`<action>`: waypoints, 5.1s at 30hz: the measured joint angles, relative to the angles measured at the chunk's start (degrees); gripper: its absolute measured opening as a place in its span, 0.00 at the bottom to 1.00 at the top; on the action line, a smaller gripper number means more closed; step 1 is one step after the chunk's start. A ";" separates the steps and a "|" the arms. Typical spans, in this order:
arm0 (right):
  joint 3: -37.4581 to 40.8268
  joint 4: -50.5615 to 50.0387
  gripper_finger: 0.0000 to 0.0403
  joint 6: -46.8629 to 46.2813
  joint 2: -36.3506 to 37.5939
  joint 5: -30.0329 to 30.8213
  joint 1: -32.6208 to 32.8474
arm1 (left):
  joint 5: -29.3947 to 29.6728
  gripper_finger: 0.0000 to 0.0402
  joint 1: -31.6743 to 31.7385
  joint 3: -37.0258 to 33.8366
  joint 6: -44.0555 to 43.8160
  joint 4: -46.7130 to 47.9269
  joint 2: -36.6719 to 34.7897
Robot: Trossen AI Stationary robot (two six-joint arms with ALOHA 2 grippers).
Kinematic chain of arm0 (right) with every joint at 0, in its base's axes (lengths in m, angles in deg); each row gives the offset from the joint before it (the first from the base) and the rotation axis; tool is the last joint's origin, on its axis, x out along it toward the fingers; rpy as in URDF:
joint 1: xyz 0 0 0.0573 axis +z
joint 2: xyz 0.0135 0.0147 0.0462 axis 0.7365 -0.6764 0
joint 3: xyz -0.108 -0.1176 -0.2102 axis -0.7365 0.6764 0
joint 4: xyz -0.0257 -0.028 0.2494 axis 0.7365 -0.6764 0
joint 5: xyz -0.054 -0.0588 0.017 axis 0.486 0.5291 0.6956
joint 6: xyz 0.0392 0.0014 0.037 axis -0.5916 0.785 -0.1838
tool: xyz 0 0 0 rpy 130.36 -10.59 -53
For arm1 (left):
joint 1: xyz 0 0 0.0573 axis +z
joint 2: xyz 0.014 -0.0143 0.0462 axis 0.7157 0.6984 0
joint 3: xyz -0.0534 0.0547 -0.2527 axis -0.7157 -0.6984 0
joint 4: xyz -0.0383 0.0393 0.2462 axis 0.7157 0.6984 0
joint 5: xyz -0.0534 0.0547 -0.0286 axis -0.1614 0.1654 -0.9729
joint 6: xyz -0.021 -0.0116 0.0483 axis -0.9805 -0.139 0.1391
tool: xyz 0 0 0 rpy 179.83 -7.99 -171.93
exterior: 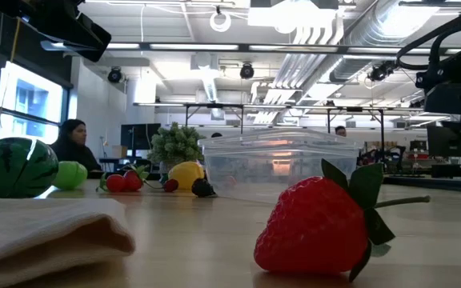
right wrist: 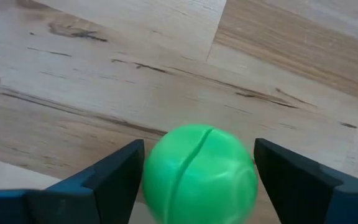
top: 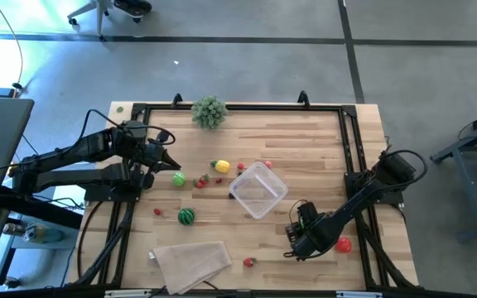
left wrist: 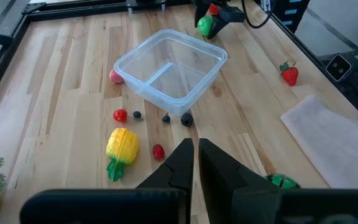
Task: Pick and placing Produce into tupperware
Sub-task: Put the chayote into the transparent bin
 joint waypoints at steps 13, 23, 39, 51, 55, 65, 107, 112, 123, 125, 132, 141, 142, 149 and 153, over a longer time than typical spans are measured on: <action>0.00 0.38 0.54 -0.36 0.07 0.22 0.00 | -0.01 0.04 0.01 0.00 -0.01 0.00 0.00; -0.01 0.60 0.54 -0.06 0.13 2.57 0.51 | 0.01 0.04 0.02 0.00 -0.01 0.00 0.00; -18.22 -14.17 0.54 18.73 0.55 23.03 -1.38 | 0.01 0.04 0.01 0.00 -0.01 0.00 -0.02; -35.04 -13.11 0.54 56.01 0.57 28.42 -19.58 | 0.00 0.04 0.02 0.00 -0.02 -0.01 0.00; -32.65 -7.39 0.54 63.25 0.59 20.33 -26.63 | -0.01 0.04 0.02 0.00 0.00 0.00 0.00; -13.99 14.18 0.54 68.86 0.55 2.14 -34.63 | -0.01 0.04 0.02 0.00 -0.01 -0.02 0.00; -5.35 28.88 0.54 108.93 0.50 -7.93 -36.72 | 0.00 0.04 0.02 0.00 0.00 0.00 0.00; -5.35 28.55 0.54 115.86 0.50 -8.82 -36.72 | -0.01 0.04 0.02 0.00 -0.02 0.00 0.00; -5.35 27.93 0.55 117.85 0.28 -7.08 -36.79 | 0.00 0.04 0.02 -0.01 0.00 0.00 -0.01; -5.35 27.53 0.57 117.82 -0.04 -6.91 -36.81 | 0.00 0.04 0.00 0.00 -0.01 0.00 0.00; -5.38 27.64 0.62 116.72 -3.14 -7.52 -36.86 | 0.01 0.04 0.00 -0.02 0.00 -0.01 0.00; -5.42 29.10 0.63 115.74 -3.37 -7.15 -37.18 | 0.00 0.04 0.00 -0.02 0.00 -0.02 0.00; -5.42 29.10 0.63 115.73 -3.37 -7.14 -37.17 | -0.01 0.04 0.00 -0.02 0.00 0.00 0.00; -5.42 29.69 0.63 114.63 -3.12 -6.56 -37.11 | -0.01 0.04 0.00 -0.02 0.00 0.00 0.00; -5.42 29.75 0.63 114.22 -2.09 -6.04 -36.54 | -0.01 0.04 0.00 -0.02 0.00 0.00 -0.02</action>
